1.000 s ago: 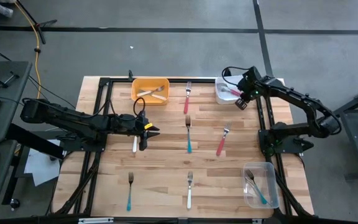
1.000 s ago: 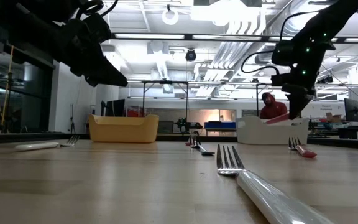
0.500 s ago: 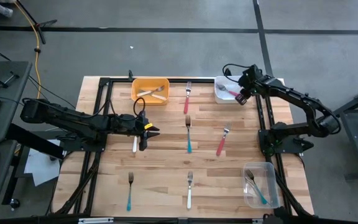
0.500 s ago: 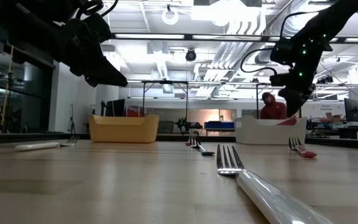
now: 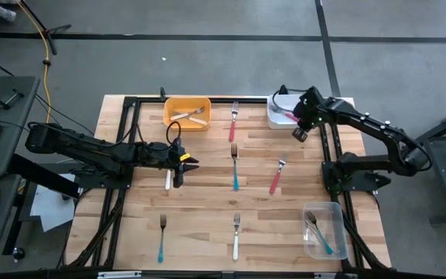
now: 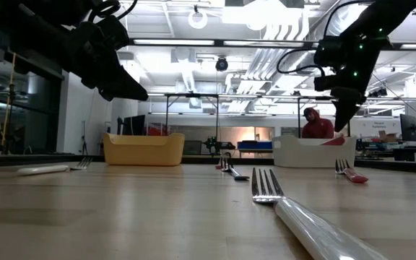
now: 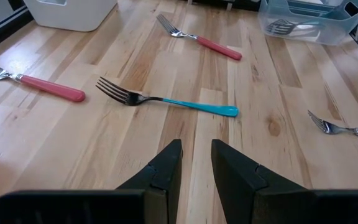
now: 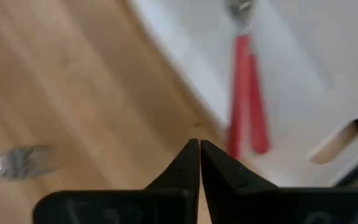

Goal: Sort silverware by color (type)
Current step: Put the bottom left pink fork into the white bin

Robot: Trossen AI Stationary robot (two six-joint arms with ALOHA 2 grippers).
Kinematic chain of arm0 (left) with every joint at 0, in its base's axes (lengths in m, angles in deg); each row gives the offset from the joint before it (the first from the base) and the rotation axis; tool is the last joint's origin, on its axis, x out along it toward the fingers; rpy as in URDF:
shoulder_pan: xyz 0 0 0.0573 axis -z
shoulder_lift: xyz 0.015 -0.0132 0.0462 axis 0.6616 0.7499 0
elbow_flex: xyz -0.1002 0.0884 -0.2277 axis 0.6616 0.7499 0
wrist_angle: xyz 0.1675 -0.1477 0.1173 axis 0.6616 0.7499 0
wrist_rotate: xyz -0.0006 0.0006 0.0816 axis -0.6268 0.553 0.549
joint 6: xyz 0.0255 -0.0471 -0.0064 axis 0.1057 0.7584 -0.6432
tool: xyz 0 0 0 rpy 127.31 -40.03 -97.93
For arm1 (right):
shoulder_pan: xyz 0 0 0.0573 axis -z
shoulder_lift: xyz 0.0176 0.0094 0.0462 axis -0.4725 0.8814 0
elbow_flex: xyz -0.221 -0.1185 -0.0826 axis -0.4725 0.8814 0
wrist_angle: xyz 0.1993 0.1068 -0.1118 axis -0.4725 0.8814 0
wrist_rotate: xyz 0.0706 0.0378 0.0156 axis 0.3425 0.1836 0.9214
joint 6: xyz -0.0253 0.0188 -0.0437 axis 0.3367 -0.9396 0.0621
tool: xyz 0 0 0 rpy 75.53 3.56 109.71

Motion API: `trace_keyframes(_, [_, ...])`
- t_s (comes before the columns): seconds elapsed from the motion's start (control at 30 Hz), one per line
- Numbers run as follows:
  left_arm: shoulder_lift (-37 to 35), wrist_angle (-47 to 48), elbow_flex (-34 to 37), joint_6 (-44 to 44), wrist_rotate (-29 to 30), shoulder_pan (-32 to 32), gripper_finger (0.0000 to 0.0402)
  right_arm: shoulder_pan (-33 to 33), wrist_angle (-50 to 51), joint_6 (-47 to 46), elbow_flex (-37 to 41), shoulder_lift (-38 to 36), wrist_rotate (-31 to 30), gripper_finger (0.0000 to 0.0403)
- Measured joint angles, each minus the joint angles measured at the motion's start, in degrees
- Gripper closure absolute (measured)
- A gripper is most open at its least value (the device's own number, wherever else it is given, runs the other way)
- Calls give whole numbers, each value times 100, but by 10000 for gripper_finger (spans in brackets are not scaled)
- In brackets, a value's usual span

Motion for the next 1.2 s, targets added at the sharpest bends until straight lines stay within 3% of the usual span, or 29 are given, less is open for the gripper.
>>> trace_keyframes(0.13, [0, 0, 0, 0, 0, 0, 323, -169, 237, -68, 27, 187, -97, 388])
trace_keyframes(0.3, [0, 2, 0, 0, 1, 0, 323, -161, -138, -262, 29, 384, -1085, 397])
trace_keyframes(0.5, [0, 7, 0, -10, 0, 0, 323, -176, -650, -437, 28, 349, -1805, 401])
trace_keyframes(0.87, [0, 5, 0, -7, 1, 1, 323, -220, -515, -584, 28, 349, -1570, 397])
trace_keyframes(1.0, [0, 4, 0, -4, 2, 2, 323, -221, -400, -612, 28, 349, -1572, 367])
trace_keyframes(1.2, [0, 4, 0, -3, 2, 0, 323, -222, -235, -546, 28, 349, -1574, 288])
